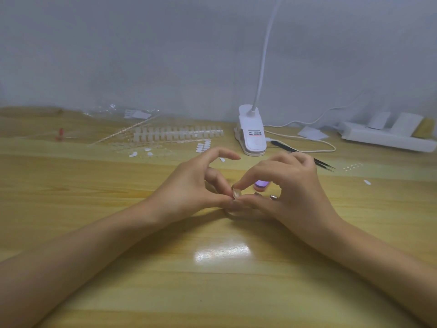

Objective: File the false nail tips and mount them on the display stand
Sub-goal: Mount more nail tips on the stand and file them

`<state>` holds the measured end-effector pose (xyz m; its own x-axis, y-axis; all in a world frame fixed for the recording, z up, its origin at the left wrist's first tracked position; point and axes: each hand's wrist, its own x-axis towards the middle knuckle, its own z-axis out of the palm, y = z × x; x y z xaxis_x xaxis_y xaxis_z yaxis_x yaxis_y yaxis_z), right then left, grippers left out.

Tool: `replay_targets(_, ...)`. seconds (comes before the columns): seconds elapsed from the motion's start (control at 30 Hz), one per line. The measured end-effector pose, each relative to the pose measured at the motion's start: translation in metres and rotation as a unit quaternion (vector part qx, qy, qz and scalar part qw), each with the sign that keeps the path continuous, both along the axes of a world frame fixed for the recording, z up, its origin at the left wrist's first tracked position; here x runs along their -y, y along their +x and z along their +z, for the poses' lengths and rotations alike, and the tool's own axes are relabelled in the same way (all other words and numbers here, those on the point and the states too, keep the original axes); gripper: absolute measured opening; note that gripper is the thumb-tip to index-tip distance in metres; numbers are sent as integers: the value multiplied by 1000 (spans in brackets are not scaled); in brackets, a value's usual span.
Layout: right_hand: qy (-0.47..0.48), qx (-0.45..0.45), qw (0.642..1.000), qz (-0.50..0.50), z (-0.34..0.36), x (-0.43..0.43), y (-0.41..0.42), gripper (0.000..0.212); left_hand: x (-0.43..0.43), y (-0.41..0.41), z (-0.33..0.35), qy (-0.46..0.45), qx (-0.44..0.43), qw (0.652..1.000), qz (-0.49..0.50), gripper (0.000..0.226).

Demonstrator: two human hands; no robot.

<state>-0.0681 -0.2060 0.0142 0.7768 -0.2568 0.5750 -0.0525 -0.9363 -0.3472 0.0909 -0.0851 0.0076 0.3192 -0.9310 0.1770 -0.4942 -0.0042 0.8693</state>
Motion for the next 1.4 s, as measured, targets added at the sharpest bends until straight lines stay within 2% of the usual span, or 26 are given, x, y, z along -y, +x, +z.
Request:
replay_targets(0.33, -63, -9, 998, -26, 5, -9, 1, 21, -1, 1, -2, -3, -20, 1000, 7, 74)
replay_targets(0.63, -80, -14, 996, -44, 3, -12, 1, 26, -1, -1, -2, -10, -5, 1000, 13, 69)
replay_targets(0.77, -104, -8, 994, -24, 5, -6, -7, 34, -2, -1, -3, -16, -26, 999, 8, 69)
replay_targets(0.93, -194, 44, 980, 2, 1, -1, -16, 24, -1, -1, -4, -13, -21, 1000, 8, 71)
replay_targets(1.17, -196, 39, 980, 15, -2, -1, -13, 25, -1, 0, -3, -9, -7, 1000, 8, 67)
replay_targets(1.23, -176, 32, 984, 20, 1, 1, -14, 25, 0, 0, -4, -12, -15, 1000, 5, 66)
replay_targets(1.3, -105, 14, 994, 36, 9, 7, -16, 24, -1, -1, -5, -19, -21, 1000, 0, 67)
replay_targets(1.33, -42, -7, 998, 48, 17, 13, -18, 32, -1, -1, -6, -21, -16, 1000, -3, 68)
replay_targets(1.4, 59, -84, 992, 68, 34, 29, -25, 64, -2, -2, -6, -24, -1, 1000, -17, 73)
